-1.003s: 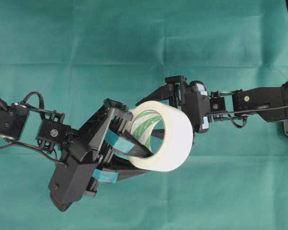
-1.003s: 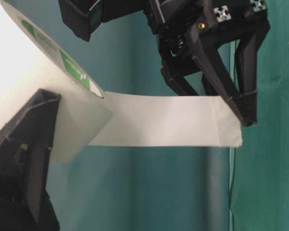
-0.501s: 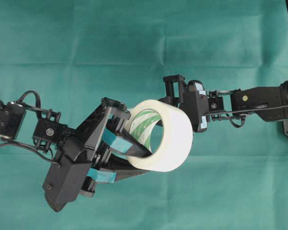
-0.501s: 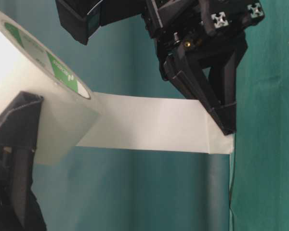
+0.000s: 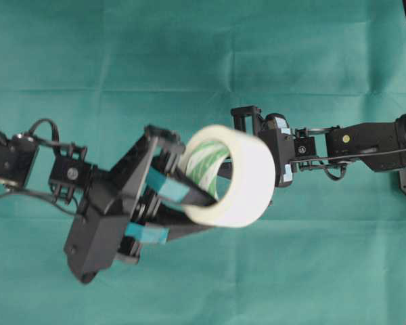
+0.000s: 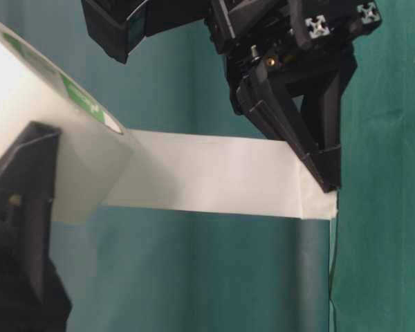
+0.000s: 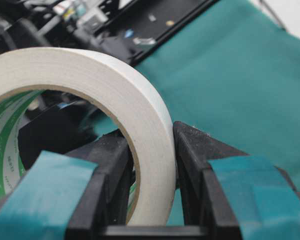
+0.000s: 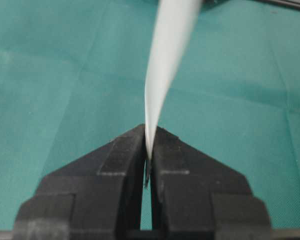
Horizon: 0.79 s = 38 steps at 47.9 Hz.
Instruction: Peel off the duct tape with your right arm.
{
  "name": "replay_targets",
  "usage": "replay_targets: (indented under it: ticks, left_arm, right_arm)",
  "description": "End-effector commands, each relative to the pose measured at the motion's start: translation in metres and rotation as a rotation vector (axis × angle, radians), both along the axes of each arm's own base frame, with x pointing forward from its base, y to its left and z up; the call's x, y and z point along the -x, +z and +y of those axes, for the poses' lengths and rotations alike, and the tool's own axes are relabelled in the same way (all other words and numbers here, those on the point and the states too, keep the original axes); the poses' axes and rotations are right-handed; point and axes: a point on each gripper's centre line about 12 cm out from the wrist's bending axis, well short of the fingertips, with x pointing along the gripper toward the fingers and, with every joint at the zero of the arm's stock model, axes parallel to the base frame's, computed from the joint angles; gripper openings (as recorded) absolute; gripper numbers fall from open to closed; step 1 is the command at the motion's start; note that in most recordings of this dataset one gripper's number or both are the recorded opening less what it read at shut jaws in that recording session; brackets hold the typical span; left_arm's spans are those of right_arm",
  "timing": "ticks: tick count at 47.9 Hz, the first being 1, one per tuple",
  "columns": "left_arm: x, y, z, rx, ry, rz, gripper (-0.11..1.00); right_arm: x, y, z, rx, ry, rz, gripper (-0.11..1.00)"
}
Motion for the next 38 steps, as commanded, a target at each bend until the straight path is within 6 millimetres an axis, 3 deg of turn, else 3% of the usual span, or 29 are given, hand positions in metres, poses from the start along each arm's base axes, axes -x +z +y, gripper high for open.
replay_targets:
  ticks: [1,24,38]
  left_arm:
    - [0.007,0.029,0.009,0.013,0.016,-0.101,0.23]
    - [0.024,0.039,0.044,0.040,0.102,-0.303,0.23]
    - [0.029,0.043,0.052,0.052,0.123,-0.413,0.23]
  right_arm:
    - [-0.001,0.007,0.002,-0.003,0.005,-0.026,-0.10]
    - [0.001,0.001,0.004,-0.003,0.012,-0.018,-0.10]
    - [0.000,0.000,0.006,-0.005,0.016,-0.020,-0.10]
